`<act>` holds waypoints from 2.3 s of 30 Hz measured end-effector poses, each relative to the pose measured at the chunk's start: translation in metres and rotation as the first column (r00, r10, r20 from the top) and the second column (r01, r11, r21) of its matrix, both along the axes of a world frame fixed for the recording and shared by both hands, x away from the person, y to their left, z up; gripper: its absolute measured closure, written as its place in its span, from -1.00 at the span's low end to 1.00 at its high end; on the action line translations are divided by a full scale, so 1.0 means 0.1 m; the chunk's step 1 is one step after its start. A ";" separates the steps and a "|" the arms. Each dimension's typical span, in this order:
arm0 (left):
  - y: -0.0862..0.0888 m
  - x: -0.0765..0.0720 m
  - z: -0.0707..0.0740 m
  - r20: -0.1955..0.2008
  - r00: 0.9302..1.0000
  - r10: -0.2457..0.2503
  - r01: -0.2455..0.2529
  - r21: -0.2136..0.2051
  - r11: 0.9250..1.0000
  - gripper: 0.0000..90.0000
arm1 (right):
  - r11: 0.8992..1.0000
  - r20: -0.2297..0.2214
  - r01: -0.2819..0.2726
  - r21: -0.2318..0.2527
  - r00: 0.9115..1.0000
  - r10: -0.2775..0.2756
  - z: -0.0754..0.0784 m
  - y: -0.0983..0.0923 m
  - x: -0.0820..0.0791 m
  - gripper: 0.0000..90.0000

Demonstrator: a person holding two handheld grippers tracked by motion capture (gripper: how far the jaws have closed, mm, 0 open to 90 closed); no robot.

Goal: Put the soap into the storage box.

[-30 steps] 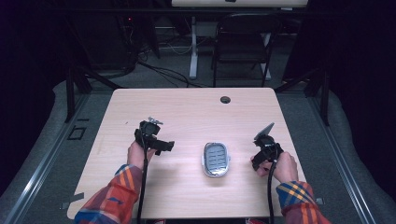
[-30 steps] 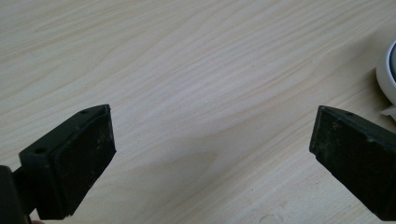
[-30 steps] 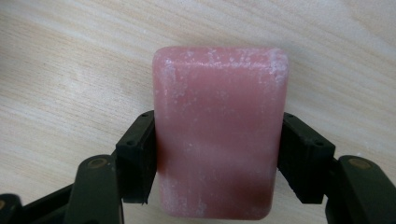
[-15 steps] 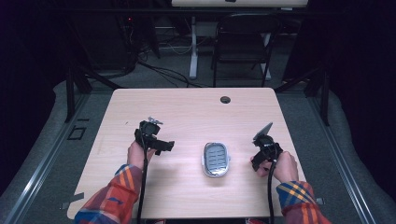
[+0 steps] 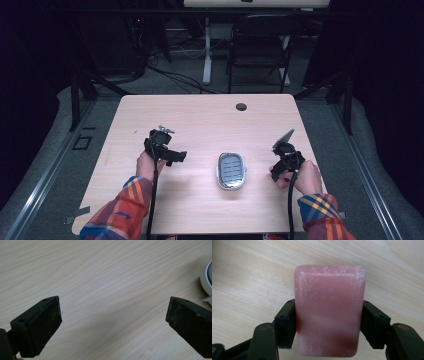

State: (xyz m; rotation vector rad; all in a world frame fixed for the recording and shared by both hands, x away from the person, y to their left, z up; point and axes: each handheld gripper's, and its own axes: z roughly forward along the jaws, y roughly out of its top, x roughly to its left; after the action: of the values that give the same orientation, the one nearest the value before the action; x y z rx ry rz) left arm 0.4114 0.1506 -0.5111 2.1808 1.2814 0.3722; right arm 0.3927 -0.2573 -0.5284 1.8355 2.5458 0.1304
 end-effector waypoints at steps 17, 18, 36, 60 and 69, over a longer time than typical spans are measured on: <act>0.00 0.00 0.00 -0.002 1.000 -0.002 0.002 0.003 1.000 -1.00 | 1.000 0.000 -0.023 -0.003 1.000 0.023 0.17 0.00 -0.02 -0.18; 0.00 0.00 0.00 0.000 1.000 -0.001 0.001 0.004 1.000 -1.00 | 1.000 0.000 -0.023 -0.003 1.000 0.023 0.17 0.00 -0.02 -0.18; -0.02 0.01 -0.01 -0.001 1.000 -0.007 0.007 0.000 1.000 -1.00 | 1.000 0.006 -0.027 0.007 1.000 0.027 0.30 0.01 0.00 -0.18; -0.02 0.01 0.00 -0.001 1.000 -0.010 0.010 0.001 1.000 -1.00 | 0.998 0.005 -0.057 -0.017 0.998 0.057 0.56 0.08 0.05 -0.18; -0.03 0.01 0.00 -0.001 1.000 -0.012 0.012 0.002 1.000 -1.00 | 0.997 0.012 -0.074 -0.017 0.997 0.074 0.64 0.16 0.08 -0.18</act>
State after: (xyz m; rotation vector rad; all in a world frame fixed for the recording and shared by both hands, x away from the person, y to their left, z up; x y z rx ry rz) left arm 0.4126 0.1479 -0.5115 2.1897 1.2682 0.3674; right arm 0.4010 -0.2409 -0.4648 1.7302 2.5989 0.1207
